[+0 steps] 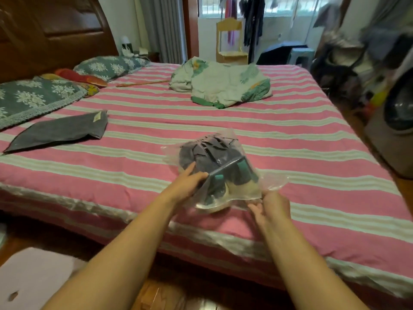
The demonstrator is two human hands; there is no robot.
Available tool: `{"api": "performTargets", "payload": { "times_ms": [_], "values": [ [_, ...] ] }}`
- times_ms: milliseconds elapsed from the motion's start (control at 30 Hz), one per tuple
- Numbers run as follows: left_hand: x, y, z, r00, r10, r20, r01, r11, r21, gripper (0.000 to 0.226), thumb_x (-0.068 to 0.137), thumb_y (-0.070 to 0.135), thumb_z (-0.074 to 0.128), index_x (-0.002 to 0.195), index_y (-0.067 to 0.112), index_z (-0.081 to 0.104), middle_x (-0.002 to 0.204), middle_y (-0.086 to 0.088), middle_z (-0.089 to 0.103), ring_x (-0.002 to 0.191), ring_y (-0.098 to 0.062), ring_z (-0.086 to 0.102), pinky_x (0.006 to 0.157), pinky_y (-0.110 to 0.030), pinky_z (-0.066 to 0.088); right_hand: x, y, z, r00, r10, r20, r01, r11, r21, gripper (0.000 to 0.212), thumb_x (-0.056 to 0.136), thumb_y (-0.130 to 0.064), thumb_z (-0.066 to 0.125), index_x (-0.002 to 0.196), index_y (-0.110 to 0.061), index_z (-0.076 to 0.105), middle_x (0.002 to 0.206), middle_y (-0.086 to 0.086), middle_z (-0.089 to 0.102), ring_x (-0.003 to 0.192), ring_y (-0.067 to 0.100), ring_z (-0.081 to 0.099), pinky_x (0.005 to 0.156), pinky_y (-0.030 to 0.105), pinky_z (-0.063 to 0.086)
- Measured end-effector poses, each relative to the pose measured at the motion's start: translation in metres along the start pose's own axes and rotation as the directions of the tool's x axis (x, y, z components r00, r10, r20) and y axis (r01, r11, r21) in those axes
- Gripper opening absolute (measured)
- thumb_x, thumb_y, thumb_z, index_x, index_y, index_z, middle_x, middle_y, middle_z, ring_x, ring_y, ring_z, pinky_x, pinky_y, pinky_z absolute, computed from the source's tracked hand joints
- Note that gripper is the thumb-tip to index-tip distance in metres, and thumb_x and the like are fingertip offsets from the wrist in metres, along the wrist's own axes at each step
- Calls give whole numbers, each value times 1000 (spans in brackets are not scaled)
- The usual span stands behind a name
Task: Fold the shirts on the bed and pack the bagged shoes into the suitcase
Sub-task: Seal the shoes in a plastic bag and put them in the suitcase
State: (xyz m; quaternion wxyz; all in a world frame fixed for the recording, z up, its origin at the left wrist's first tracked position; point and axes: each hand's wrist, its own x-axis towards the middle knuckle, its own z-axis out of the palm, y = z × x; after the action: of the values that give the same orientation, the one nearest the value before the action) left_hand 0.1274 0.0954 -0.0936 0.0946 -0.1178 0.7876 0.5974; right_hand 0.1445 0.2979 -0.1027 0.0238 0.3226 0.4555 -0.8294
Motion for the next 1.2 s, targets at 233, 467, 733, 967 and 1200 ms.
{"api": "performTargets", "payload": {
  "times_ms": [233,467,733,967,1200],
  "values": [
    [46,25,61,980,179,84,-192,961,200,56,105,43,47,158,32,32,163,2,33,144,-21,39,117,-35,31,33,-46,-39,994,100,34,-94,987,-132,27,102,-18,47,120,-4,61,122,17,67,105,34,67,94,51,54],
    [-5,-10,-46,947,-233,223,145,925,352,49,101,29,56,146,20,42,110,-11,70,73,-18,69,63,-27,52,-27,-37,53,859,271,434,127,709,-694,24,102,-20,49,84,-9,60,77,11,73,59,17,67,58,30,58],
    [-20,-94,-280,910,-122,-396,334,781,528,51,97,24,54,148,24,48,142,-6,57,119,-25,60,99,-29,46,-42,66,274,730,252,636,417,573,-705,14,95,-7,54,88,-1,64,86,17,72,68,25,69,69,36,61],
    [71,-160,-378,922,57,-384,296,537,790,66,102,56,36,161,42,7,170,-6,-2,156,-32,0,125,-48,9,24,196,419,428,155,890,862,-367,-351,31,93,-17,53,118,-8,70,141,18,53,120,34,58,101,42,49],
    [124,-232,-381,951,45,-304,232,544,806,58,98,69,8,148,60,-20,164,10,-31,150,-23,-33,121,-52,-16,117,298,563,330,219,918,775,-618,-132,32,99,-33,40,122,-27,62,166,14,11,149,42,12,115,54,27]
  ]
}}
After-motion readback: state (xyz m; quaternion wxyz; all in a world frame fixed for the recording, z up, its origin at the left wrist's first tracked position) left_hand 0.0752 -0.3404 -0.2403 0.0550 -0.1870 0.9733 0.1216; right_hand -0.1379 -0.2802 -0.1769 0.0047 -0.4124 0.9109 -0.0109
